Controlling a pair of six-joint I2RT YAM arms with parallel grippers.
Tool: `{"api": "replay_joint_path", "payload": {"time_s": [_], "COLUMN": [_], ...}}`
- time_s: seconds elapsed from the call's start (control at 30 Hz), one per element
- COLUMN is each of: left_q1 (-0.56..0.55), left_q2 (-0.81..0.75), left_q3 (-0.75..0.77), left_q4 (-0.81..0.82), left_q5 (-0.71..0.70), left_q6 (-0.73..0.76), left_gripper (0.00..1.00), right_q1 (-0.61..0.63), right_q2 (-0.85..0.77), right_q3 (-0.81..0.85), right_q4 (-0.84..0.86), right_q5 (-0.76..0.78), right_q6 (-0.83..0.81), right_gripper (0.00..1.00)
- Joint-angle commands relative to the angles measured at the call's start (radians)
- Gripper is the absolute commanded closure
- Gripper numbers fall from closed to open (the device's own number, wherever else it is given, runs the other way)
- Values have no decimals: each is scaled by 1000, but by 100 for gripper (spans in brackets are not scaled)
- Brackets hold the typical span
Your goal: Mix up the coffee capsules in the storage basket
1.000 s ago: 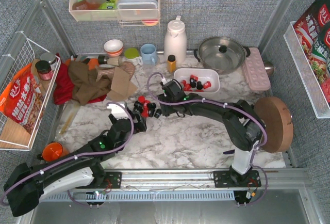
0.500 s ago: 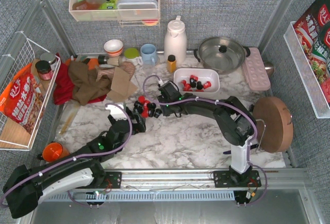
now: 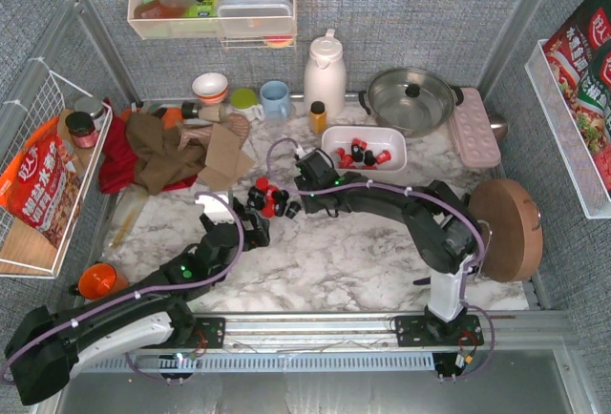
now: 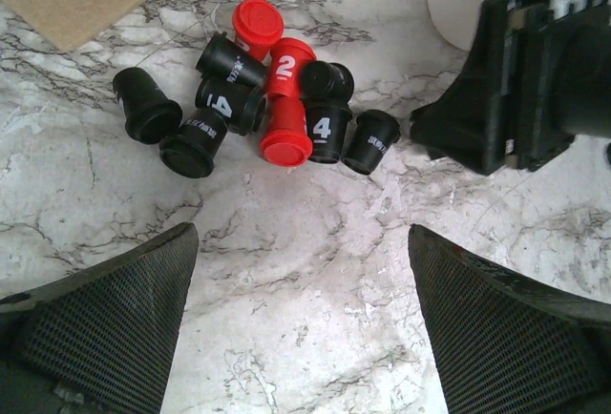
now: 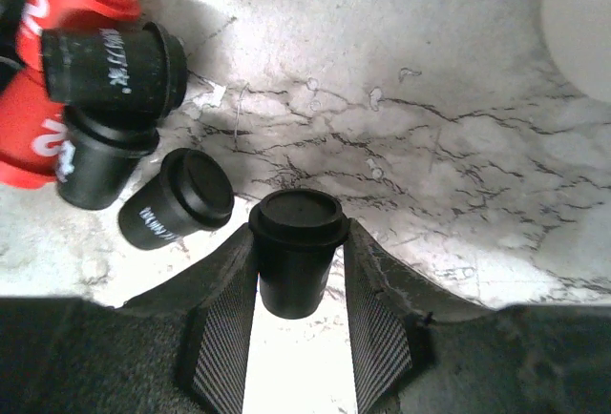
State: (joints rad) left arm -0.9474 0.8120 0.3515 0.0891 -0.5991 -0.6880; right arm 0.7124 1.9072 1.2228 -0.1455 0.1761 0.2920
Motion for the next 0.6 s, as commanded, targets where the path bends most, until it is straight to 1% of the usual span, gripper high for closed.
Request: {"api": "replay_joint_path", "payload": {"time_s": [0.0, 0.2, 0.33, 0.43, 0.57], "left_q1": [2, 2, 2, 4, 5], "left_q2": [-12, -18, -9, 4, 49], "left_q3": [-9, -16, -16, -13, 8], "left_q4": [23, 35, 33, 45, 68], "left_q5": [-3, -1, 9, 21, 38], "left_q6": [-2, 1, 7, 15, 27], "left_gripper": [1, 1, 0, 1, 1], "right_q1": [-7, -71, -180, -296, -420], "right_q2": [-76, -232, -305, -299, -222], "right_q3": [-13, -10, 0, 33, 99], "right_q4": [-12, -53, -71, -86, -97], "right_q5": [8, 15, 54, 48, 19], "right_q6": [1, -23, -63, -65, -64], "right_gripper": [68, 68, 69, 69, 69]}}
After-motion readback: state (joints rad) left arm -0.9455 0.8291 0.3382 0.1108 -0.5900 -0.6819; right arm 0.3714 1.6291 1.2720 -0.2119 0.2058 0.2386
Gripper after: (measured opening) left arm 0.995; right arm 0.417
